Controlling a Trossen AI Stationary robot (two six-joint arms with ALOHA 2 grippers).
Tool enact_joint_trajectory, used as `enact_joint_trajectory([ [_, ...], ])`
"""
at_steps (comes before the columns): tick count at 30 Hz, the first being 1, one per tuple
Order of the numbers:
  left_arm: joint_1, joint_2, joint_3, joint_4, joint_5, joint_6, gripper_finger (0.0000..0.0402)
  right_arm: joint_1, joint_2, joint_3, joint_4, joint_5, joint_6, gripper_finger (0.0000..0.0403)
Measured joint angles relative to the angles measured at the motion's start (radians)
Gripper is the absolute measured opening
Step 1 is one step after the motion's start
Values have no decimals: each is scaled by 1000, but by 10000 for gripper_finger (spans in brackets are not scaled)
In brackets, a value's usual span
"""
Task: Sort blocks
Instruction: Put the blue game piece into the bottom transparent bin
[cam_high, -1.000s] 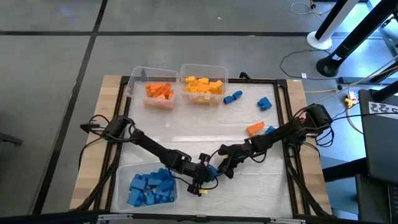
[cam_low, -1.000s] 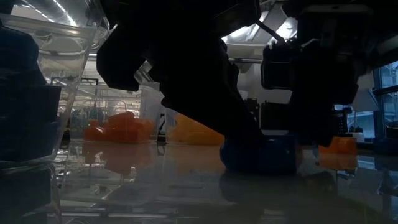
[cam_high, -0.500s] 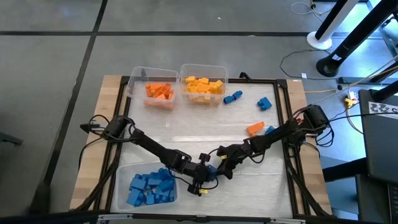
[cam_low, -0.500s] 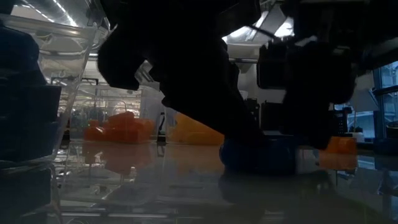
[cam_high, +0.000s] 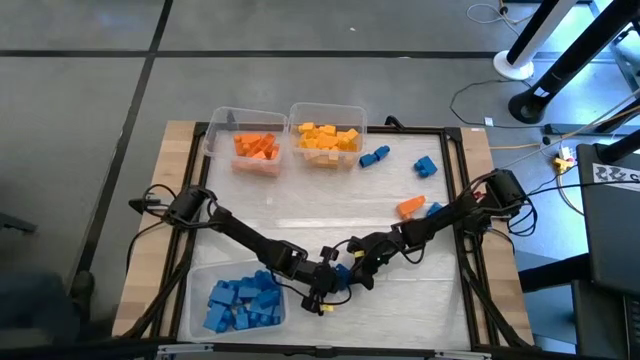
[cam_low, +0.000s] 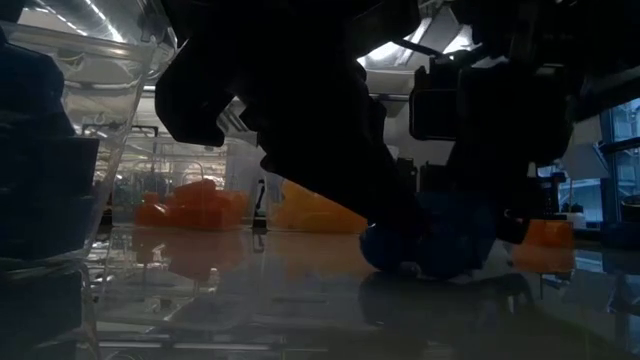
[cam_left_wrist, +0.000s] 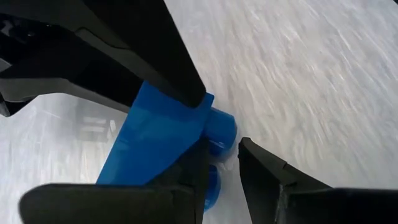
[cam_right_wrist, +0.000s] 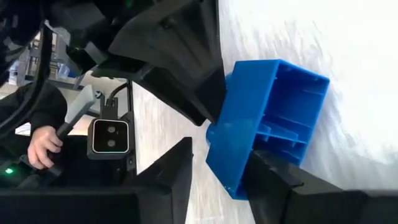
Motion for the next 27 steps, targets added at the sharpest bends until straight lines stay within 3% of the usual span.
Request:
enact_joint_trajectory([
  [11,0,0,0,2,1,0,76,1,-1,0,4,33,-52,11],
  [27,-27,-42,6,-15,-8,3,76,-1,-4,0,57,103,-155,10],
])
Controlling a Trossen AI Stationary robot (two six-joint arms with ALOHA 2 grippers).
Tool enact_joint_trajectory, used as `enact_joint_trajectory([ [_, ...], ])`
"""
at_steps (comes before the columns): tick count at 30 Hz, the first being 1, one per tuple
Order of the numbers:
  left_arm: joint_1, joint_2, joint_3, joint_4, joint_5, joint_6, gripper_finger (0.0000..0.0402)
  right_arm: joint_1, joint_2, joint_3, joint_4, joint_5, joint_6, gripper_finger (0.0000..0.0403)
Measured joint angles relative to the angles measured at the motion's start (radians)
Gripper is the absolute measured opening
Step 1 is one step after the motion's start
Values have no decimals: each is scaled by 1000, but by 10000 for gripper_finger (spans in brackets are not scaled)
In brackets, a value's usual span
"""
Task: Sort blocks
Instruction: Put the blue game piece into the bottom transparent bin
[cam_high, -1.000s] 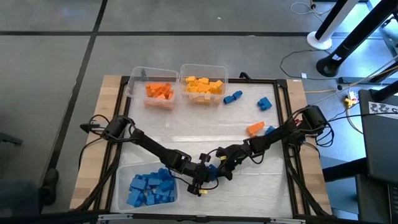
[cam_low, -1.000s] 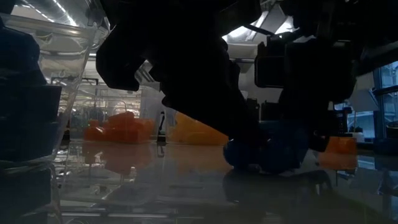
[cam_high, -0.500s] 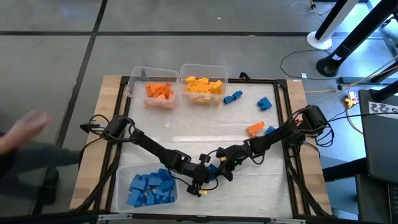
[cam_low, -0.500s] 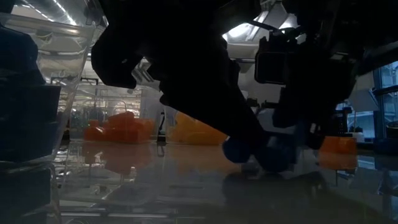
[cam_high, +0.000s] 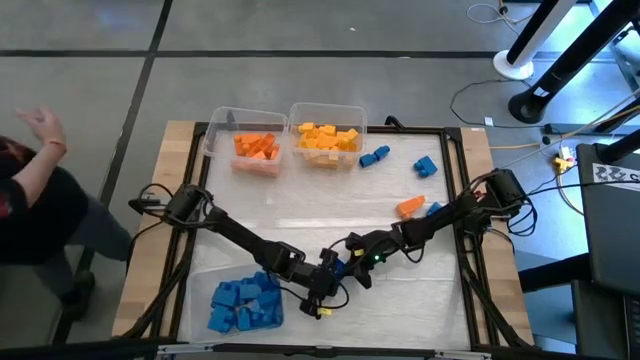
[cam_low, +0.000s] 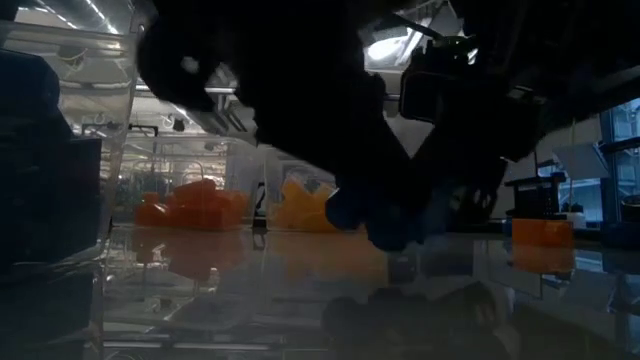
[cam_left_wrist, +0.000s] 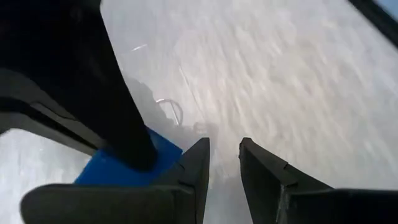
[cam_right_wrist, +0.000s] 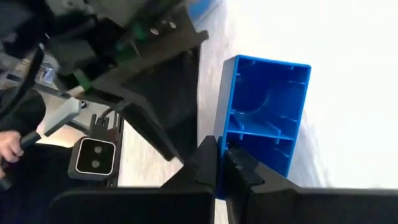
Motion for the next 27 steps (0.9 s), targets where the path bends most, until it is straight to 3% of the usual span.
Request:
enact_joint_trajectory([
  [6,-16,-79,1,-59,-41,7,76,-2,-7,1,85,19,-62,4],
  [15,-77,-306,3,-299,-70,-57,76,-21,-20,9,206,59,-210,5],
  [21,-159,-460,3,-432,-101,-114,76,-28,-22,118,211,57,-373,7],
  [27,-262,-597,3,-548,-252,-199,76,-25,-22,307,91,57,-626,8],
])
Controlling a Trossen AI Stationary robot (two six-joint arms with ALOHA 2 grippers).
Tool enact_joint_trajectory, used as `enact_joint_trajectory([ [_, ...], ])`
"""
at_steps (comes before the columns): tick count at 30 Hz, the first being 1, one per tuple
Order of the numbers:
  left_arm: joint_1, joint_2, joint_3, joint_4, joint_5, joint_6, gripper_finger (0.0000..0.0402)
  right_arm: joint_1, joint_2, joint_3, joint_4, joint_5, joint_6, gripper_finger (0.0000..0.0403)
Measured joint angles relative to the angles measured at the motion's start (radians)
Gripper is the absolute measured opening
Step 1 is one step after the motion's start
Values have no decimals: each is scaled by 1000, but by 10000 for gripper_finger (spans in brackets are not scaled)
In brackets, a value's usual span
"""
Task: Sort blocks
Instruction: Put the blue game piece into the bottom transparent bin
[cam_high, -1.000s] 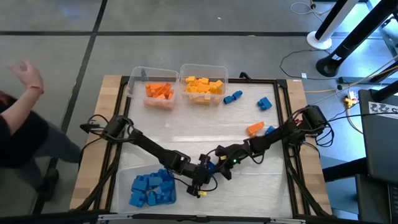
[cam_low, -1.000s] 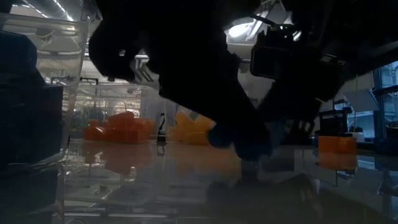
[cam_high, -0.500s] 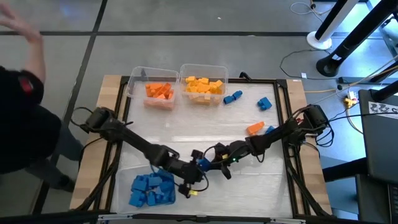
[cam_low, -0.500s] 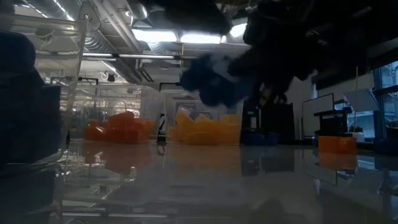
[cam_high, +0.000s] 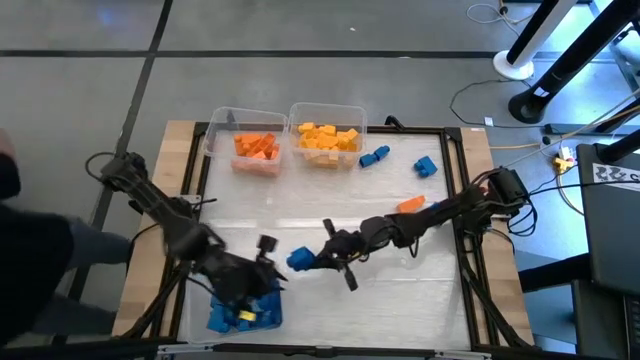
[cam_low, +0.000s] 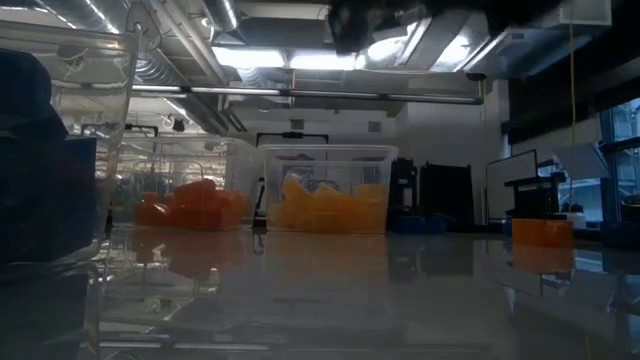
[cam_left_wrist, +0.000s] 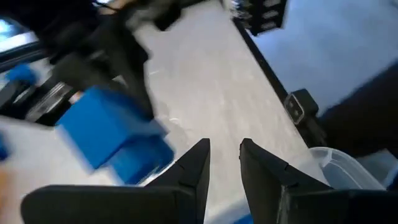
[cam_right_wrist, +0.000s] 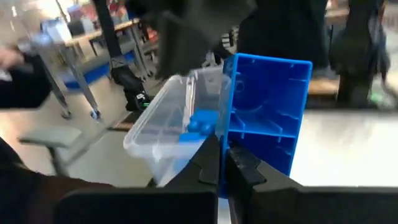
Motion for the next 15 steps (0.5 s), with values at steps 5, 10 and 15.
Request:
enact_joint_trajectory([
  [5,-88,-79,1,-149,-213,-151,76,1,30,182,-268,68,-183,8],
  [10,-141,-111,1,-315,-347,-314,76,0,163,348,-306,21,-263,9],
  [15,-169,-115,1,-460,-405,-462,76,1,300,480,-311,-137,-278,10],
])
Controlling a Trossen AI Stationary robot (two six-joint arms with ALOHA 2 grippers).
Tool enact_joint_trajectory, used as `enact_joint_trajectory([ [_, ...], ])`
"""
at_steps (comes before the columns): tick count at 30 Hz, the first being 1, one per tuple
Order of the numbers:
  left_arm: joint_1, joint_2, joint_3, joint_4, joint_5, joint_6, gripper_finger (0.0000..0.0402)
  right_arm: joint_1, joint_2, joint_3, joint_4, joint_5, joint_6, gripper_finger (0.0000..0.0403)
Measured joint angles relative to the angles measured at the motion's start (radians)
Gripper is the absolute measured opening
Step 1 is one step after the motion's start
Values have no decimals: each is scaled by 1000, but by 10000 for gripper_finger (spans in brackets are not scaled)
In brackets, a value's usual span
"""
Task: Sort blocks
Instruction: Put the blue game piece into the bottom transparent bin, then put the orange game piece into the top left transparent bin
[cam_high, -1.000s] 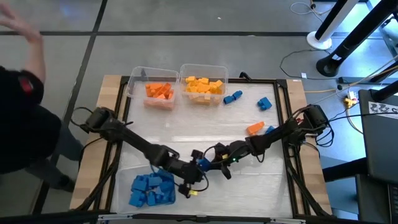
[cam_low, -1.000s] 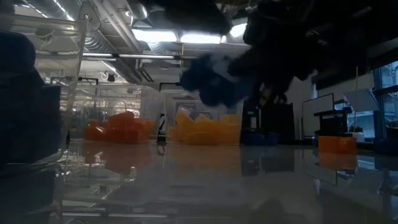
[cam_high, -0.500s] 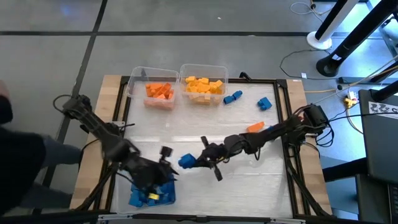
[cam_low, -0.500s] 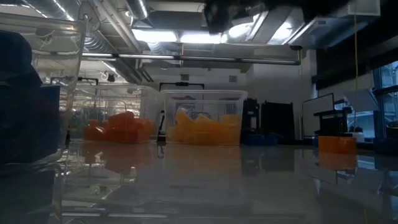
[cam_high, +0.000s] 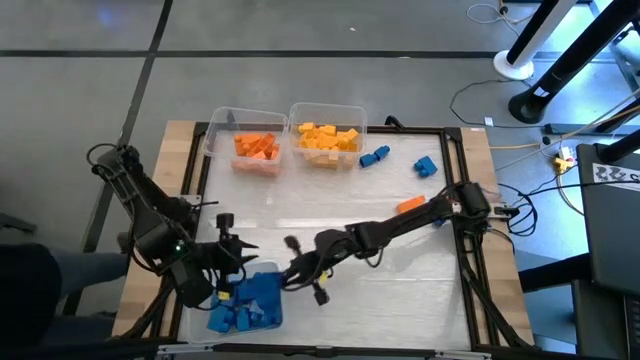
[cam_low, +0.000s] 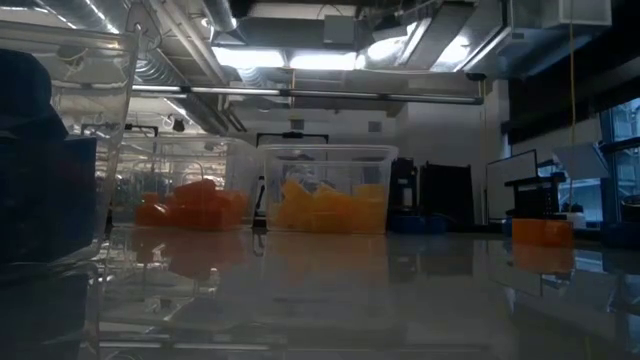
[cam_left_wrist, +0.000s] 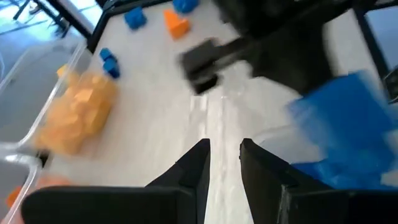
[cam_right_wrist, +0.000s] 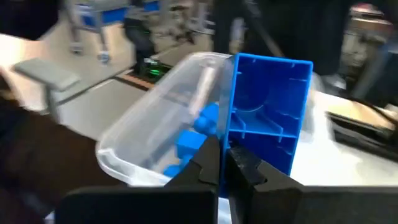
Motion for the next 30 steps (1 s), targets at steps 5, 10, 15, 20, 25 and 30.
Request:
enact_joint_trajectory([
  [5,-4,0,0,-110,-6,-112,76,1,61,67,0,-50,-18,21],
  [10,-4,0,0,-136,-8,-139,76,-1,77,78,11,-36,-40,40],
  [15,-4,0,0,-135,-8,-137,76,-1,77,79,7,11,-71,75],
  [20,-4,0,0,-135,-8,-137,76,-1,77,79,-1,12,-71,137],
  [25,-4,0,0,-135,-8,-152,76,-1,77,79,6,40,-71,190],
  [30,-4,0,0,-135,-8,-158,76,-2,77,79,8,40,-71,213],
])
